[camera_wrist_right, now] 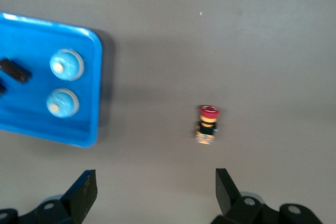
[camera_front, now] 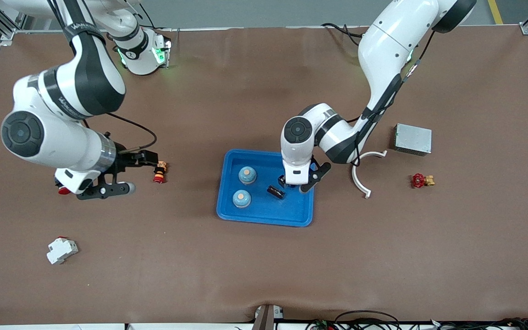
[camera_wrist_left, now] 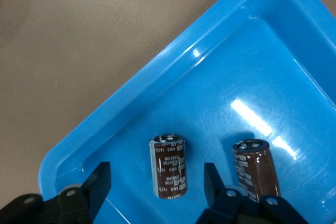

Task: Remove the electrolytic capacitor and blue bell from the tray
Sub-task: 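Grasp the capacitor with the left gripper while the right gripper reaches the tray, then grasp a light-blue bell with the right gripper while the left gripper lifts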

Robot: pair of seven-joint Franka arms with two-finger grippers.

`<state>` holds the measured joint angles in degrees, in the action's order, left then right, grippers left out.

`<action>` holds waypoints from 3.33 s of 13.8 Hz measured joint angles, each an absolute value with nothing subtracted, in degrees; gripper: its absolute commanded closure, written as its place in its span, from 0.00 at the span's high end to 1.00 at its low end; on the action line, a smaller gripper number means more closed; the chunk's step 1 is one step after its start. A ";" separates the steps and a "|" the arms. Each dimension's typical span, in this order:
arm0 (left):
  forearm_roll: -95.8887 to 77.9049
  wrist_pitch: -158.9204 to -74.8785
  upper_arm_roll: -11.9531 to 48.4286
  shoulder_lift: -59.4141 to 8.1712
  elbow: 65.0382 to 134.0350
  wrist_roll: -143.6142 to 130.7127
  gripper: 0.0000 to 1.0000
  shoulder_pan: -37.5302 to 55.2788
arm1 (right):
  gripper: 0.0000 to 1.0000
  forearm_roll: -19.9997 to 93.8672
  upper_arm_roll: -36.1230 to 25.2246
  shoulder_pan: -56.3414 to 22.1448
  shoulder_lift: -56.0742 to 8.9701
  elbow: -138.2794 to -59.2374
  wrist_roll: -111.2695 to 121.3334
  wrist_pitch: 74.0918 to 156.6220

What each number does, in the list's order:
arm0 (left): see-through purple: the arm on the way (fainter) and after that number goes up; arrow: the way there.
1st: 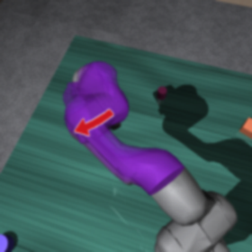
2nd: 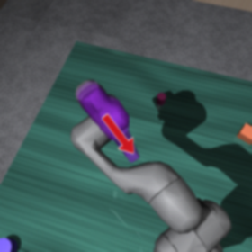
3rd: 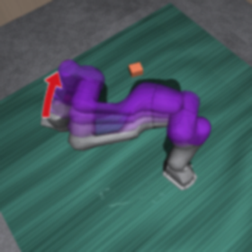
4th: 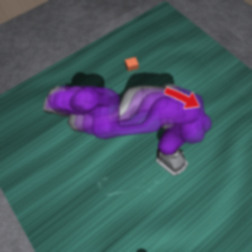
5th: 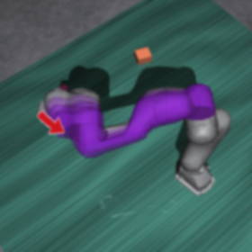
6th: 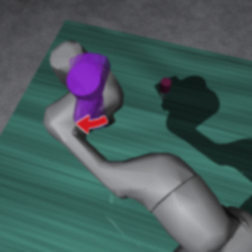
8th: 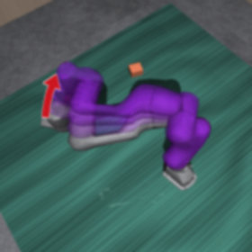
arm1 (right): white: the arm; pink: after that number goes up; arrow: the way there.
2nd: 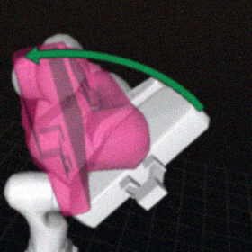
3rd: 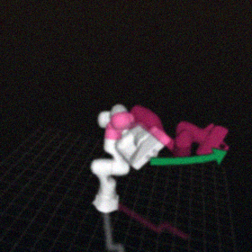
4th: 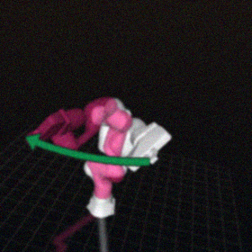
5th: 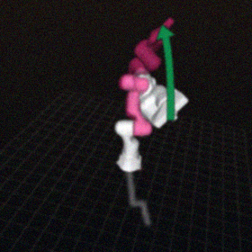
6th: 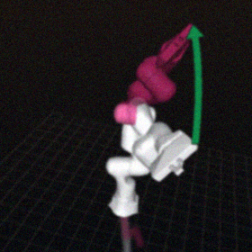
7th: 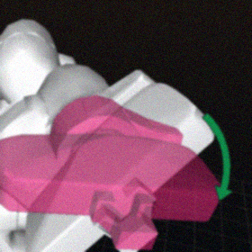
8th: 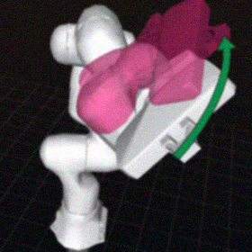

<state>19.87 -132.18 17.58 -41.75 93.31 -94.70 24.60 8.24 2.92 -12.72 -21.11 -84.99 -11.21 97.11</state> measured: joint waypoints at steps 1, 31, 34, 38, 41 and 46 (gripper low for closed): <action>19.87 -132.90 17.56 -41.98 93.41 -94.70 0.77 24.60 | 1.00 8.47 2.93 -13.72 -21.86 -85.10 -13.96 98.36; 20.12 -120.01 16.98 -28.33 100.39 -80.79 0.00 5.73 | 1.00 8.77 2.90 -30.87 -38.66 -85.46 -31.10 122.95; 20.37 -122.50 16.93 -28.45 104.97 -78.14 0.00 1.66 | 1.00 8.58 2.89 -32.47 -40.30 -85.46 -31.10 124.15; 25.09 -129.22 16.92 -29.91 110.41 -77.43 0.00 -0.54 | 1.00 7.36 2.86 -33.26 -41.95 -85.45 -31.10 124.79; 28.99 -132.75 16.90 -31.37 112.84 -77.59 0.33 -1.53 | 1.00 7.35 2.87 -33.65 -42.77 -85.45 -31.10 125.67; 29.69 -133.66 17.11 -31.62 113.10 -77.67 1.00 -2.71 | 1.00 7.34 2.86 -34.86 -44.60 -85.45 -31.10 126.67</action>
